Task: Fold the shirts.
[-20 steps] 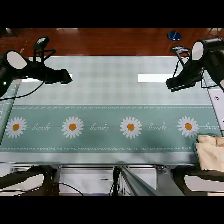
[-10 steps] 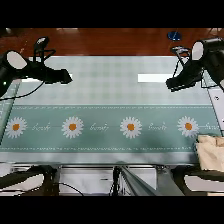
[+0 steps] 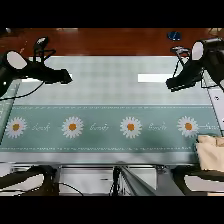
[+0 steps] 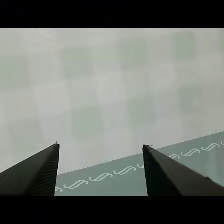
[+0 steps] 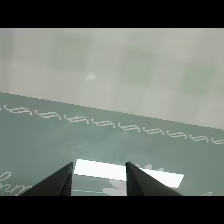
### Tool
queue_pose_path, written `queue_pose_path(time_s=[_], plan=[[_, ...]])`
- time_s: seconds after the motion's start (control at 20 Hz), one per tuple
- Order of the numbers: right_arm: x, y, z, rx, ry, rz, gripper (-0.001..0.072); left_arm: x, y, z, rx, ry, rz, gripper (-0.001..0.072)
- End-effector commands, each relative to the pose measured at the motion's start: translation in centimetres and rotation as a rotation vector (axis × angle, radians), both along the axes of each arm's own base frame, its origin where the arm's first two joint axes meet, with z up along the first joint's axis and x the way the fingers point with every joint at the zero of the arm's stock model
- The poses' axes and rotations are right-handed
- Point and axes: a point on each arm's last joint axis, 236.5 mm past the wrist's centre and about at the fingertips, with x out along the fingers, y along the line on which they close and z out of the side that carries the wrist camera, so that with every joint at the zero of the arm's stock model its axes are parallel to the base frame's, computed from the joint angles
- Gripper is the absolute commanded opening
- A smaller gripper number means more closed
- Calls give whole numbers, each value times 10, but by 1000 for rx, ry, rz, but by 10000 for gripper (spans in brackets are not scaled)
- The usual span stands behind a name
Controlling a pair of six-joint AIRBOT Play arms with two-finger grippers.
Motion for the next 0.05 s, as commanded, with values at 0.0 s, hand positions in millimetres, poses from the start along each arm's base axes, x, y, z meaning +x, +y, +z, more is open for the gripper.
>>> queue_pose_path(time_s=[0.0], plan=[[0, 0, 0, 0, 0, 0, 388, 0, 0, 0, 0, 0, -1, 604]])
